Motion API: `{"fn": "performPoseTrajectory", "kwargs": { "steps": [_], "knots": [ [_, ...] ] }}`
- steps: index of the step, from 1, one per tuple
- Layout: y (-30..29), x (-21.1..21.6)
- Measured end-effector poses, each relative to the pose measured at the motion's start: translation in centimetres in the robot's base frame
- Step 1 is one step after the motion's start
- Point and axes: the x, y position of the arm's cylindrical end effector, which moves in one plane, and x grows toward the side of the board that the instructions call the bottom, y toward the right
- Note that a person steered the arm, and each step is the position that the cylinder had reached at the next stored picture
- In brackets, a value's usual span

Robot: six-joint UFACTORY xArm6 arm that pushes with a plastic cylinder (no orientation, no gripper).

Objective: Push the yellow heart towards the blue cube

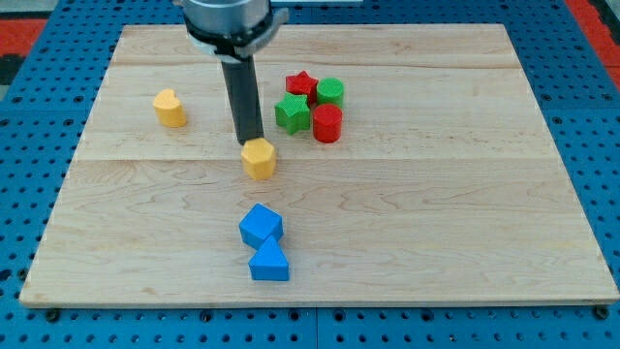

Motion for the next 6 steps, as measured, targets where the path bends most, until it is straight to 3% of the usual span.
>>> {"fn": "performPoseTrajectory", "kwargs": {
  "steps": [1,2,5,6],
  "knots": [
    [2.0,2.0],
    [3.5,6.6],
    [-7.8,-7.5],
    [-13.6,-8.2]
  ]
}}
